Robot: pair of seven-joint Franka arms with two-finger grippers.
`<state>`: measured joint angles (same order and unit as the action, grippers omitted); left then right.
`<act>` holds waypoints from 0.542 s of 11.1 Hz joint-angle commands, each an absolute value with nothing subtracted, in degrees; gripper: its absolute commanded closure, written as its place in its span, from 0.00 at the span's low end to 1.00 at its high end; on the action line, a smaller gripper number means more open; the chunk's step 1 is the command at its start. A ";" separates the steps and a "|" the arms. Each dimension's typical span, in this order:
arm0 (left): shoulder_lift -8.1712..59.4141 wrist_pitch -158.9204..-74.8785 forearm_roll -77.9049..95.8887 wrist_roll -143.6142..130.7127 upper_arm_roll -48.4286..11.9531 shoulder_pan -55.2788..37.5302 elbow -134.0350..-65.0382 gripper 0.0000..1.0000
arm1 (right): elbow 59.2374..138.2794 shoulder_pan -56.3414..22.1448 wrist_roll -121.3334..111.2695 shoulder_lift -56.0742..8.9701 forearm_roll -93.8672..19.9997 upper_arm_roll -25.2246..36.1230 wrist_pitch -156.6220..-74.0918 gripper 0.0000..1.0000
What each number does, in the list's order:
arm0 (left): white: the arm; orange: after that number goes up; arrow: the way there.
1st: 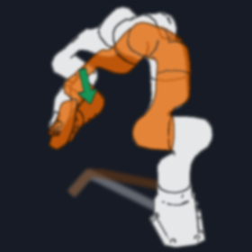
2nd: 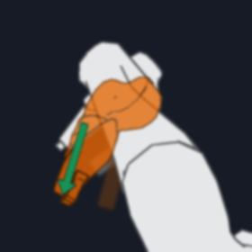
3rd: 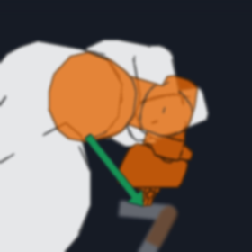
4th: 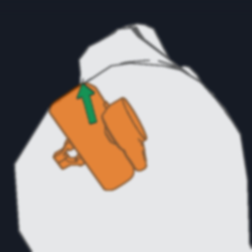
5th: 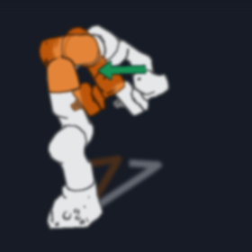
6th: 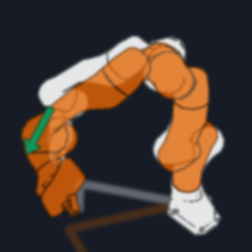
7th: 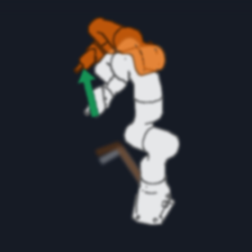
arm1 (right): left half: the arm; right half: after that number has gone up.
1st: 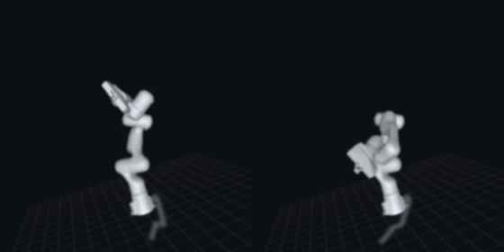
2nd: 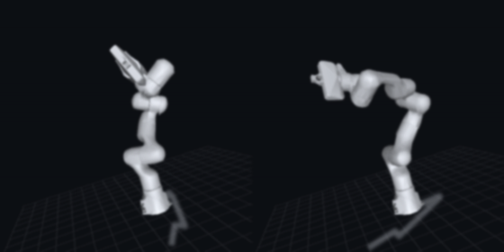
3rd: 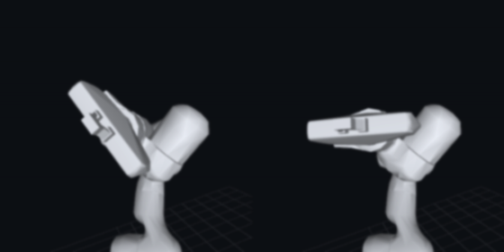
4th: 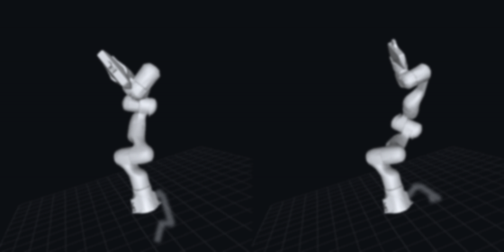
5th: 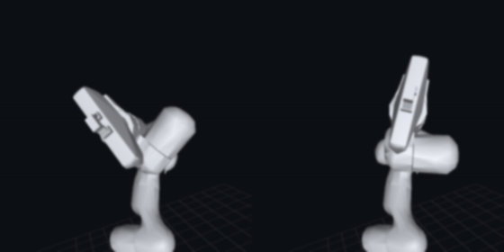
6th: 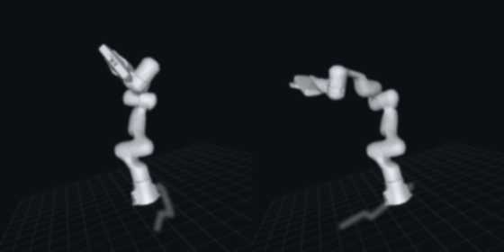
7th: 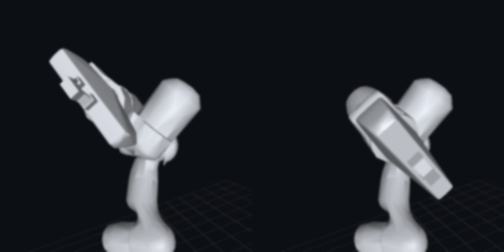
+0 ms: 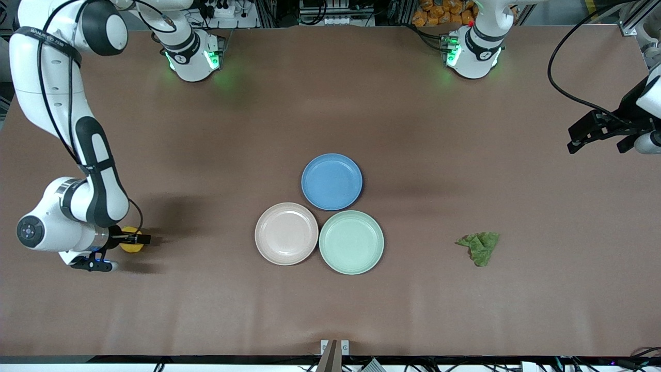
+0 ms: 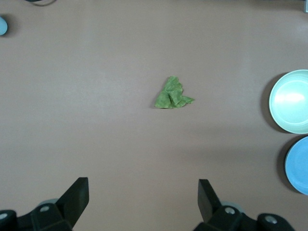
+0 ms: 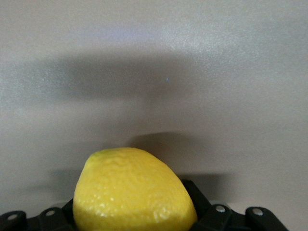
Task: Pick lemon and lettuce from plates
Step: 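Lower the lemon onto the table beside the right arm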
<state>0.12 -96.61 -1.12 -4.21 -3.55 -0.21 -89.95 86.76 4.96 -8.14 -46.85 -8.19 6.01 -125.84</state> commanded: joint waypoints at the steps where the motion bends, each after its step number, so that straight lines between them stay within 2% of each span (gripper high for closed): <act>1: 0.44 -95.36 -1.85 -7.03 -3.96 -0.26 -88.95 0.00 | 92.55 5.71 -8.17 -43.51 -8.79 5.19 -128.23 0.47; 6: 0.44 -95.01 -1.93 -7.91 -4.39 -0.18 -89.03 0.00 | 96.84 6.15 -8.00 -40.26 -8.88 5.10 -128.50 0.47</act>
<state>0.17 -96.24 -1.12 -5.91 -3.73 -0.22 -89.95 92.00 5.14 -8.14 -43.95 -8.19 6.03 -127.64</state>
